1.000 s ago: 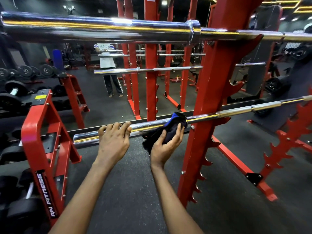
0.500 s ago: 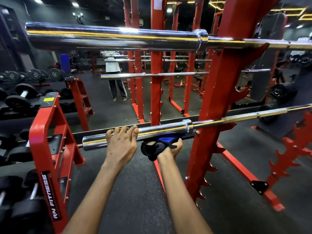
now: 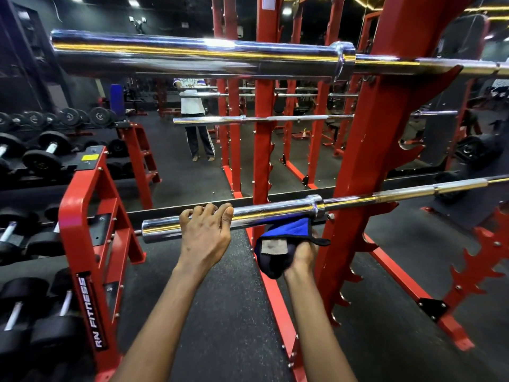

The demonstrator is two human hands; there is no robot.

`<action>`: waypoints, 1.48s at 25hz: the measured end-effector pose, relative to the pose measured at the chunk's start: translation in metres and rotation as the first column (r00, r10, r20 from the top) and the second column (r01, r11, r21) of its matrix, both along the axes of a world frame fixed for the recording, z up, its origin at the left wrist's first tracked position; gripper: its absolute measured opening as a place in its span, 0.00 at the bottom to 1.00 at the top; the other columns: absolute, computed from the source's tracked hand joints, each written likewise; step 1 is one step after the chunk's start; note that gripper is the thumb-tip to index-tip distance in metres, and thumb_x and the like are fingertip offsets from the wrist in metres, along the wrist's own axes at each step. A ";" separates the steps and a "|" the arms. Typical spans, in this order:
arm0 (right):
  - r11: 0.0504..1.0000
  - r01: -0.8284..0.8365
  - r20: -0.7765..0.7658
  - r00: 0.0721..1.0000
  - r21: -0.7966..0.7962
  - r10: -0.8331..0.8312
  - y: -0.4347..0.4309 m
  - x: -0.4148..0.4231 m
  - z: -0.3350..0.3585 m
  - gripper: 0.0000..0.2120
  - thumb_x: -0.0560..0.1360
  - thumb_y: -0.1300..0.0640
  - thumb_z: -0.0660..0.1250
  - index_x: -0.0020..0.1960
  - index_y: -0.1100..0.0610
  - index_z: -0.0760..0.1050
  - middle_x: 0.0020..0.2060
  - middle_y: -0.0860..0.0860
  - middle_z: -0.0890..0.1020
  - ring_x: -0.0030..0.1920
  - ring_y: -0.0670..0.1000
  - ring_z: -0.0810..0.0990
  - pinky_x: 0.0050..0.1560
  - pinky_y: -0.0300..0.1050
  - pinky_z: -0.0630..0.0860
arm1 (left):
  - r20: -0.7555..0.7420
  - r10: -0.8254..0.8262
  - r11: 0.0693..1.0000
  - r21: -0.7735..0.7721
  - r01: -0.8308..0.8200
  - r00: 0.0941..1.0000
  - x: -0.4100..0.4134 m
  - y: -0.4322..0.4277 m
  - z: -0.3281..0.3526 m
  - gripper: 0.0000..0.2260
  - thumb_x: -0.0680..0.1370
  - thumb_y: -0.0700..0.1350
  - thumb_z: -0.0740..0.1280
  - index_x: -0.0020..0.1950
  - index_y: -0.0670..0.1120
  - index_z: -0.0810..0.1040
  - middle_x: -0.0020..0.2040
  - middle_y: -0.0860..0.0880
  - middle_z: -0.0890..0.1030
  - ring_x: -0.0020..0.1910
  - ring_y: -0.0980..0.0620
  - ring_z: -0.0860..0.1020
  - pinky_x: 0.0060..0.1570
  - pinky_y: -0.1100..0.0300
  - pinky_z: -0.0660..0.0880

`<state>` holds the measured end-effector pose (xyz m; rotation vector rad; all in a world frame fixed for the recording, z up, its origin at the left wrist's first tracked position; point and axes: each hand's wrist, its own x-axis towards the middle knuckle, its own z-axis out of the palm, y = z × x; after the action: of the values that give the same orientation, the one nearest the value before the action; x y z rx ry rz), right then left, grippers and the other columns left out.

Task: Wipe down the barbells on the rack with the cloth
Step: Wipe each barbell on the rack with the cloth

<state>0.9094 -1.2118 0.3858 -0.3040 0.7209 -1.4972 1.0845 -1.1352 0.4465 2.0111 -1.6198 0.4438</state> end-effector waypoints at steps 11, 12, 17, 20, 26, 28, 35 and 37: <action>0.741 -0.022 -0.738 0.126 -0.671 -0.663 0.013 -0.012 0.037 0.20 0.76 0.59 0.75 0.68 0.55 0.80 0.59 0.53 0.75 0.61 0.49 0.73 0.69 0.32 0.64 | 0.042 0.018 1.000 0.014 -0.019 0.999 0.002 -0.002 -0.003 0.25 0.84 0.59 0.42 0.67 0.60 0.75 0.50 0.57 0.80 0.52 0.53 0.75 0.59 0.51 0.63; 0.735 -0.088 -0.740 0.070 -0.672 -0.669 0.008 -0.010 0.042 0.20 0.76 0.57 0.74 0.67 0.54 0.80 0.59 0.52 0.76 0.62 0.52 0.74 0.69 0.38 0.65 | 0.051 0.022 0.999 0.023 -0.023 0.998 0.003 -0.003 -0.004 0.24 0.84 0.59 0.43 0.68 0.60 0.75 0.52 0.57 0.80 0.53 0.53 0.75 0.59 0.50 0.64; 0.814 -0.180 -0.794 -0.186 -0.552 -0.579 -0.026 -0.014 0.069 0.15 0.77 0.45 0.68 0.63 0.46 0.81 0.63 0.45 0.80 0.66 0.53 0.74 0.70 0.54 0.64 | 0.037 -0.044 0.997 0.058 0.042 0.998 0.006 -0.001 -0.004 0.22 0.85 0.58 0.46 0.72 0.57 0.72 0.59 0.55 0.79 0.59 0.51 0.75 0.63 0.51 0.61; 0.821 -0.179 -0.804 -0.173 -0.542 -0.569 -0.025 -0.009 0.066 0.14 0.77 0.46 0.66 0.60 0.49 0.82 0.61 0.48 0.82 0.66 0.54 0.78 0.73 0.56 0.64 | -0.009 -0.067 0.997 0.042 0.067 0.998 0.024 0.009 -0.003 0.20 0.85 0.55 0.50 0.75 0.54 0.70 0.72 0.49 0.71 0.71 0.49 0.68 0.70 0.50 0.55; 0.690 -0.421 -0.709 -0.140 -0.589 -0.691 0.029 0.051 0.057 0.15 0.78 0.42 0.64 0.61 0.46 0.78 0.62 0.45 0.79 0.63 0.52 0.76 0.71 0.54 0.69 | 0.086 0.029 0.999 0.041 -0.033 0.996 0.053 0.025 -0.006 0.25 0.83 0.59 0.46 0.72 0.55 0.74 0.62 0.51 0.79 0.65 0.49 0.73 0.66 0.49 0.60; 0.662 -0.452 -0.691 -0.127 -0.598 -0.712 0.021 0.040 0.060 0.12 0.77 0.45 0.65 0.59 0.45 0.78 0.59 0.45 0.79 0.60 0.51 0.78 0.68 0.53 0.72 | 0.081 0.002 1.000 0.027 -0.004 0.997 0.052 0.029 -0.004 0.24 0.84 0.58 0.47 0.73 0.55 0.73 0.60 0.53 0.80 0.62 0.50 0.74 0.65 0.51 0.62; 0.787 -0.235 -0.756 -0.225 -0.571 -0.615 -0.024 -0.019 0.069 0.11 0.74 0.48 0.67 0.54 0.48 0.82 0.53 0.48 0.83 0.55 0.56 0.82 0.62 0.54 0.73 | 0.045 0.041 0.999 0.006 -0.041 0.998 0.086 0.048 -0.013 0.22 0.83 0.60 0.49 0.74 0.59 0.71 0.67 0.53 0.76 0.71 0.48 0.68 0.70 0.45 0.57; 0.780 -0.236 -0.736 -0.260 -0.580 -0.625 -0.018 -0.008 0.064 0.12 0.76 0.45 0.66 0.54 0.49 0.81 0.53 0.49 0.82 0.54 0.56 0.82 0.62 0.55 0.73 | 0.042 0.028 0.999 -0.023 -0.027 0.999 0.084 0.046 -0.014 0.22 0.83 0.59 0.50 0.72 0.57 0.73 0.63 0.52 0.78 0.65 0.47 0.72 0.63 0.45 0.65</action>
<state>0.9018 -1.2297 0.4498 -2.3041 1.6986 -1.4964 1.1686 -1.0894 0.4325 2.0223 -1.6072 0.5155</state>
